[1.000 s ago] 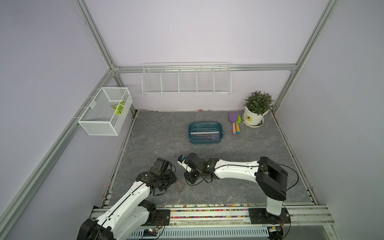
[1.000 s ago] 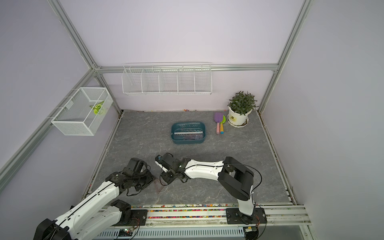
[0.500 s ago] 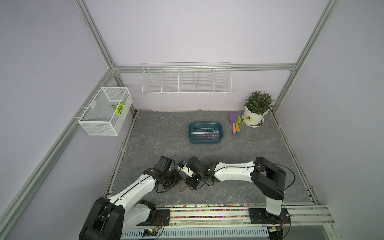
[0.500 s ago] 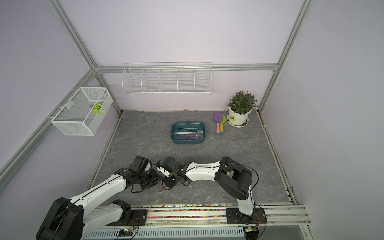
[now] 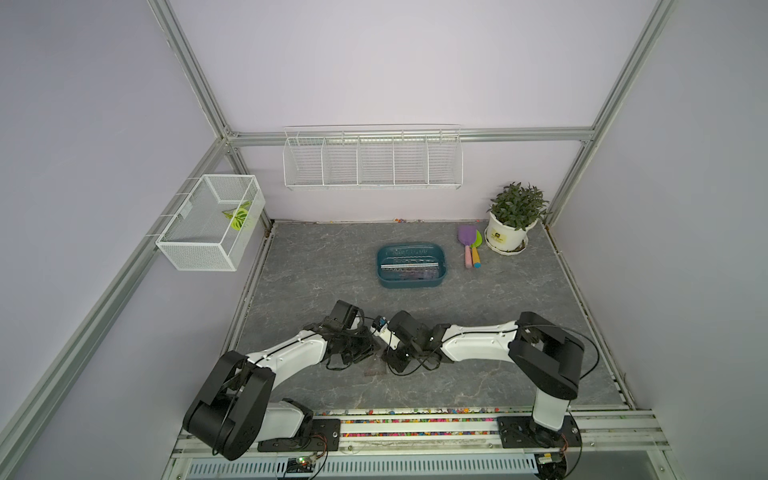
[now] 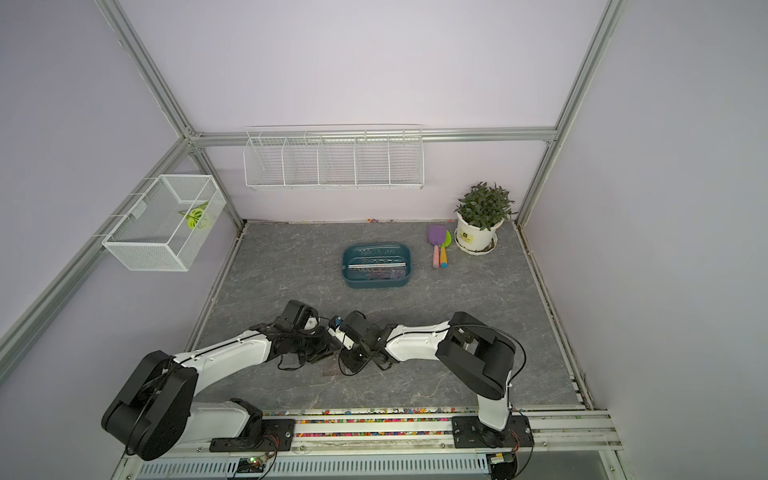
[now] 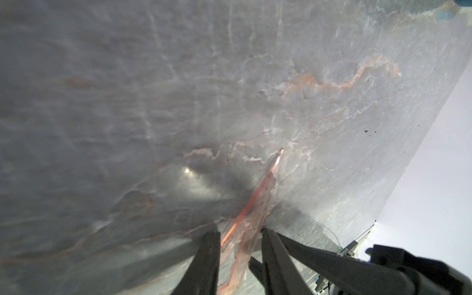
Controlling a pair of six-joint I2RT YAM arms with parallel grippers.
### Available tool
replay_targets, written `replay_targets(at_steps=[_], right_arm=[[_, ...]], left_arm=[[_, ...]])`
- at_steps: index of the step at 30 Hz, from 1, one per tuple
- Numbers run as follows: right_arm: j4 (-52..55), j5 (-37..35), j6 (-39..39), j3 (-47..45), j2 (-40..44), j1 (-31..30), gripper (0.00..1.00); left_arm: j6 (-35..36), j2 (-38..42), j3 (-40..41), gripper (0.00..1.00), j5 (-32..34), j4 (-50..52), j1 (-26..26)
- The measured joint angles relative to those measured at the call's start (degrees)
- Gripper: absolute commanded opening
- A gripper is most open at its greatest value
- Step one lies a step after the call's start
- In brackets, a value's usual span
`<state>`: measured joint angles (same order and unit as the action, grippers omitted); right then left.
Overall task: Put the scattered rulers into the storage box
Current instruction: Move the ruler to the center of the board.
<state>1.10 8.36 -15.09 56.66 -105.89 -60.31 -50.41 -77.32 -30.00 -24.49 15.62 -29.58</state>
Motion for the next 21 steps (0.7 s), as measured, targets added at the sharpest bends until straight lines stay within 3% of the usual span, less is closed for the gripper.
replay_targets(at_steps=[7,11,17,21], right_arm=[[-0.42,-1.05,-0.98,-0.5,0.33,1.11,0.24],[0.7,-1.57,-0.44,-0.85,1.14,1.22,0.31],[5.14,-8.07,1.9,0.42,1.7,-5.31,0.55],[6.97,-12.04,3.1,0.72,2.21,-9.27,0.62]], left_arm=[[1.64,-4.02,-3.74,0.34,-0.87,0.35,-0.9],[3.19,-0.85,-5.25,0.36,1.03,6.25,-0.52],[3.65,10.62,-4.46,0.38,5.01,13.97,1.57],[2.8,13.05,0.24,0.38,5.29,14.88,1.57]])
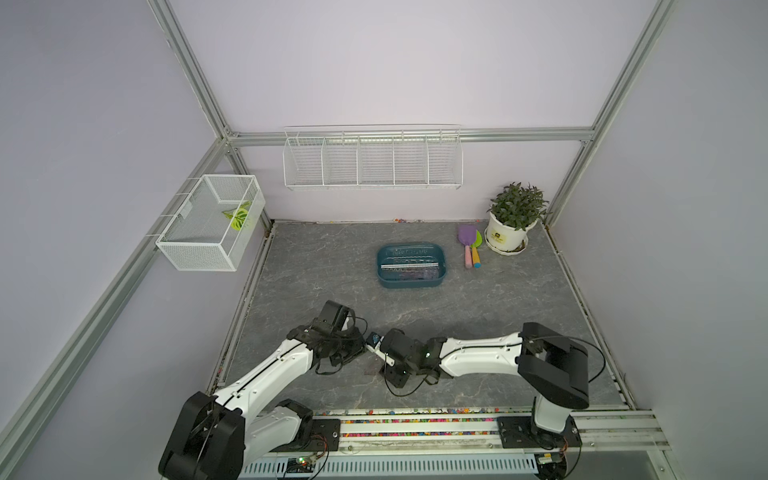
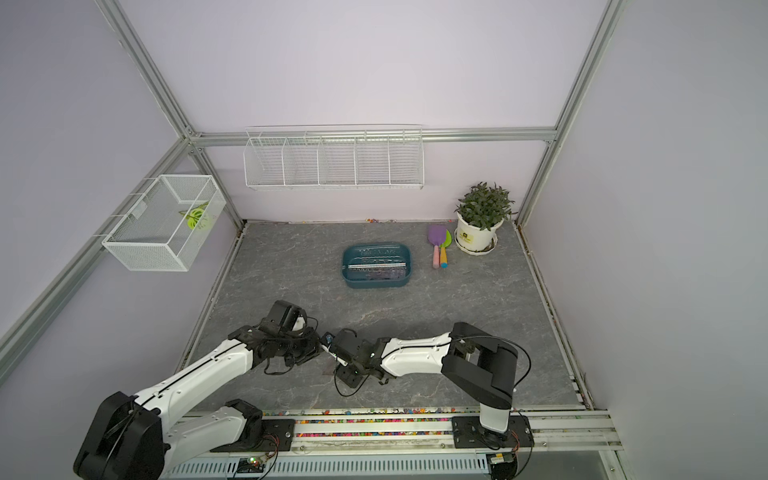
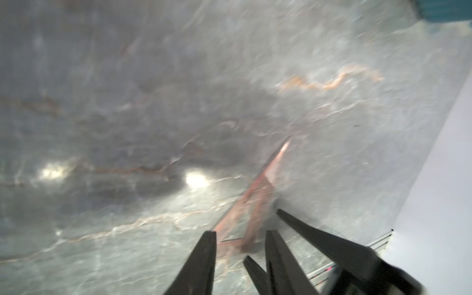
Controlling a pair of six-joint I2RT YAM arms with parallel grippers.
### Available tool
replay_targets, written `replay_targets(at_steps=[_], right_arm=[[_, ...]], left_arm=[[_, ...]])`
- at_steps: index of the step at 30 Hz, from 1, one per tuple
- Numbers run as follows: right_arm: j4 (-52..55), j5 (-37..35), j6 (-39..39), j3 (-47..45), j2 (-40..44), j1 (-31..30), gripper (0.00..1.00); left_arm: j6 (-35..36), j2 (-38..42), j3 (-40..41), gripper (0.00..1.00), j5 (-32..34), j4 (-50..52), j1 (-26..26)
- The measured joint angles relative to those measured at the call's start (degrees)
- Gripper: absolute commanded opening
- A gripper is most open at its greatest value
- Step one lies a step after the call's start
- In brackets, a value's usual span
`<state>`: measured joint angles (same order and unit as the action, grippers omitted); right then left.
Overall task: Put the scattered rulers into the storage box
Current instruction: Move the ruler to the center of the board.
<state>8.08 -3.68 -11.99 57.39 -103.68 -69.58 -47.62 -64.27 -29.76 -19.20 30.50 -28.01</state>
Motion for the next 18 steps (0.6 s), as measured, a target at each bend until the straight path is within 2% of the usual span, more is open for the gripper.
replay_targets(at_steps=[6,13,18], right_arm=[[3.76,-6.8,0.02,2.95,-2.05,-2.78,0.65],[5.14,-15.52,-2.62,4.15,-3.04,-2.75,0.61],[4.79,-17.75,-4.09,3.28,-2.71,-1.6,0.59]], left_arm=[[-0.52,-3.5,2.34,0.38,-0.81,-1.33,0.63],[-1.64,-7.98,1.88,0.36,-4.0,-9.33,1.55],[-2.05,-11.74,0.52,0.36,-5.25,-13.94,0.92]])
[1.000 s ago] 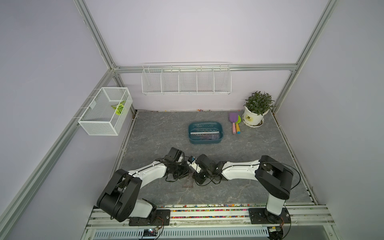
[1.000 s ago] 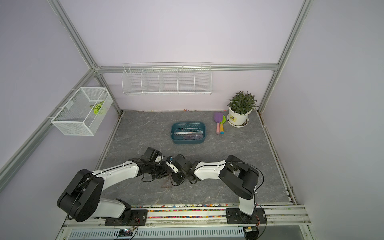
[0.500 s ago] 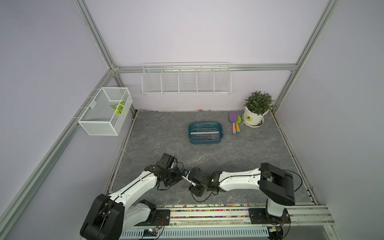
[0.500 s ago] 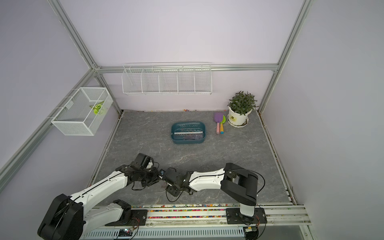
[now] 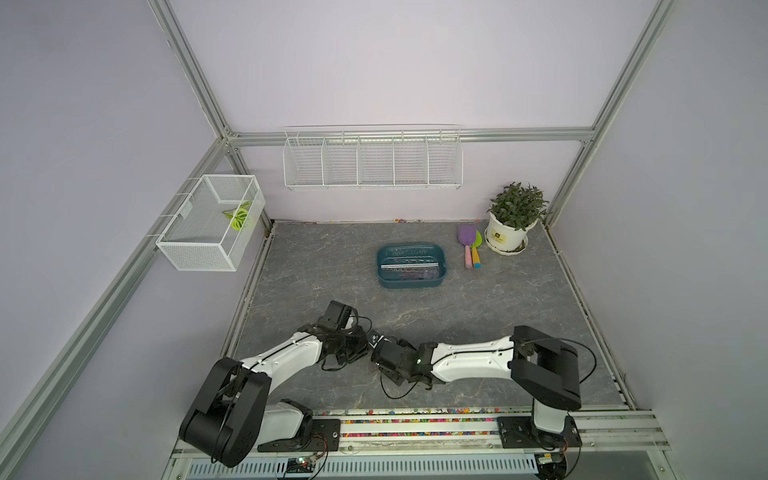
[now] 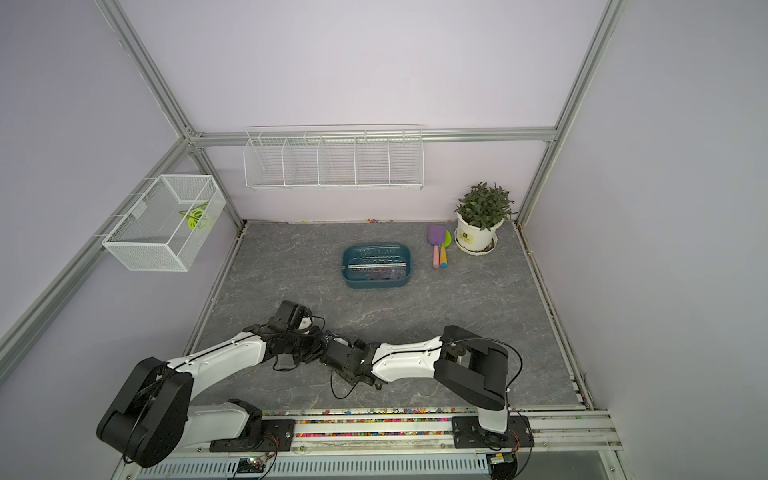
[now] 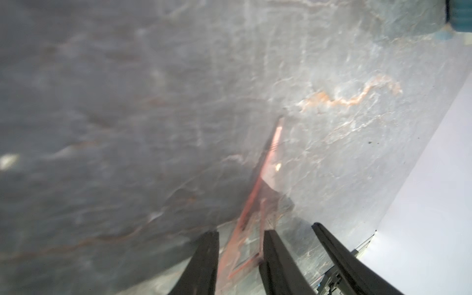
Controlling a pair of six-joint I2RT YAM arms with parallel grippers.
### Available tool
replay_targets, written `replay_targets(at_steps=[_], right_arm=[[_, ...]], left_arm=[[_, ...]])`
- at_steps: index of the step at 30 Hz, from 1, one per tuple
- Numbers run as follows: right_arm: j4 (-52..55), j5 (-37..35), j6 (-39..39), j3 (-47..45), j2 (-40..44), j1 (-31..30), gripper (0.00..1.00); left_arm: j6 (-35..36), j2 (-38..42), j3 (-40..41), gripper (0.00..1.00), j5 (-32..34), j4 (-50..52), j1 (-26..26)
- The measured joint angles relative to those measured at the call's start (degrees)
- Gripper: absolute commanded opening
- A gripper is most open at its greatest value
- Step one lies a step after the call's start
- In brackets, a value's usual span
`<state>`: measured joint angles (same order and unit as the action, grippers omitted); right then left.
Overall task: Put the scattered rulers into the storage box
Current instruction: Move the ruler to the center of the board.
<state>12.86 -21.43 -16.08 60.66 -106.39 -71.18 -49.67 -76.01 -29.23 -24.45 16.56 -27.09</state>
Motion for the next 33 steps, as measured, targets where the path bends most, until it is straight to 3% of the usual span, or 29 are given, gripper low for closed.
replay_targets(at_steps=[10,20,23,27,33], right_arm=[[-1.38,0.26,-1.66,-4.61,3.39,4.74,0.58],[-2.03,1.92,-2.1,-6.73,5.33,7.43,0.56],[-2.01,3.76,-2.1,-9.07,8.24,9.18,0.44],[-4.0,10.08,-3.87,-10.43,12.61,11.98,0.13],[-10.23,22.34,-8.39,-10.05,10.99,17.59,0.0]], left_arm=[[0.66,-11.76,-7.56,0.32,-2.01,-7.08,-3.76],[1.4,-14.51,-10.84,0.34,-0.52,-7.21,-5.25],[2.91,-12.94,-10.45,0.35,-0.9,-4.52,-5.66],[5.01,-9.51,-9.51,0.38,-0.5,-1.01,-4.68],[6.97,-5.33,-7.63,0.38,0.15,-0.04,-4.24]])
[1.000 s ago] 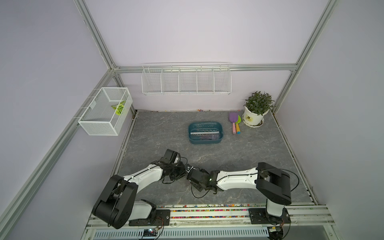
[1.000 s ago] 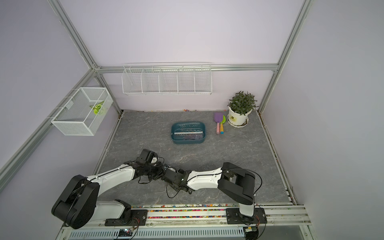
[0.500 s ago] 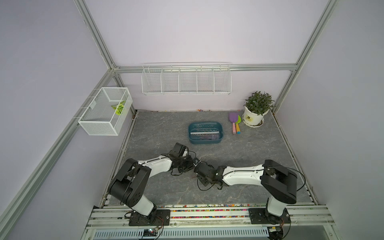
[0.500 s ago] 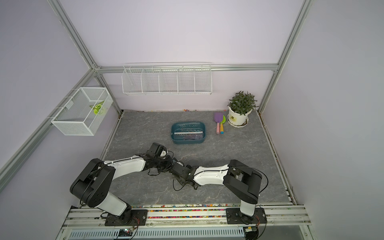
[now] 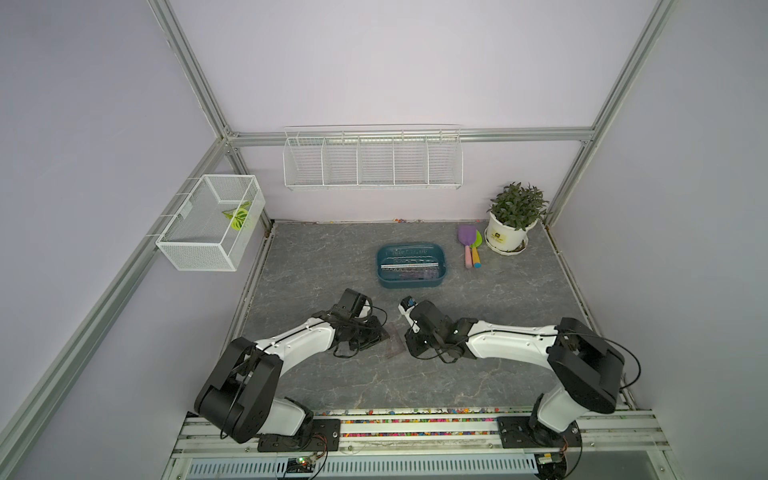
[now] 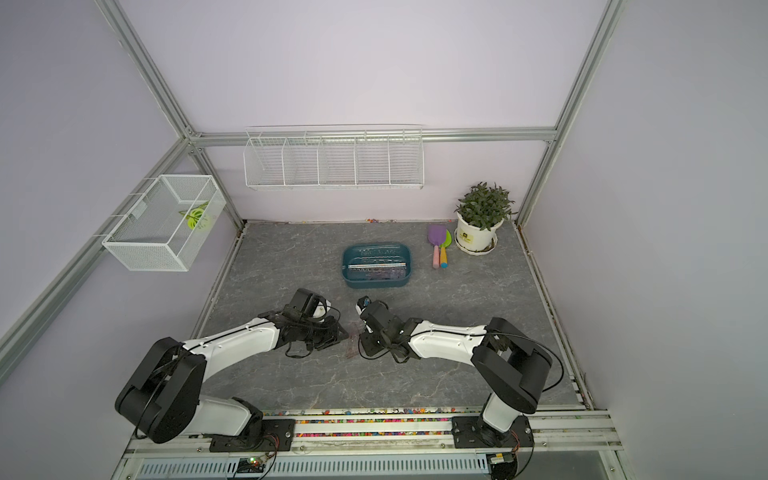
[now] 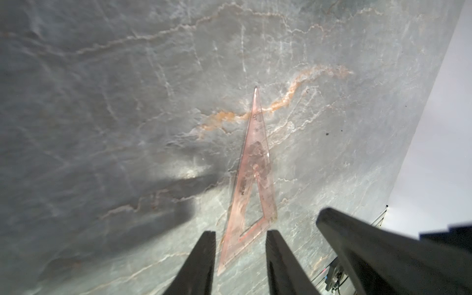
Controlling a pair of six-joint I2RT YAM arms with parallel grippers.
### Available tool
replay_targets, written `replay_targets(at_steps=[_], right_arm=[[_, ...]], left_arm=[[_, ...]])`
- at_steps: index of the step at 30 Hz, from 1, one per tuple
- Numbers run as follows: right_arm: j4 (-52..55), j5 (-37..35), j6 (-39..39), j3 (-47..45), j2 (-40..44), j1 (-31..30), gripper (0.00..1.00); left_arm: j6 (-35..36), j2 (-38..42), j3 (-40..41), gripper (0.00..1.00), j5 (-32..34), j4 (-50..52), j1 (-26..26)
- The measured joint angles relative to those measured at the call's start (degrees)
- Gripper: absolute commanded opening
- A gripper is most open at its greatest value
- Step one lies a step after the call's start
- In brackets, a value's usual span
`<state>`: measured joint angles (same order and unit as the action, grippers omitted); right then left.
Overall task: Put the scattered rulers into the storage box
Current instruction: Move the ruler to the center of the board, then pick up the ruler from the center of the board.
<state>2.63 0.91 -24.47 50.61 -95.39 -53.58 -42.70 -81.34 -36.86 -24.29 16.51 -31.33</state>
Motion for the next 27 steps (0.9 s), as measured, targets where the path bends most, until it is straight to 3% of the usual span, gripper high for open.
replay_targets(at_steps=[9,27], right_arm=[[-3.08,9.92,-1.86,1.55,-5.27,2.21,0.0],[-5.79,12.92,-2.64,1.11,-7.85,4.07,0.0]], left_arm=[[0.76,-2.01,1.75,0.37,-1.75,-1.22,0.2],[1.2,-4.85,0.39,0.36,-3.89,-3.28,0.2]])
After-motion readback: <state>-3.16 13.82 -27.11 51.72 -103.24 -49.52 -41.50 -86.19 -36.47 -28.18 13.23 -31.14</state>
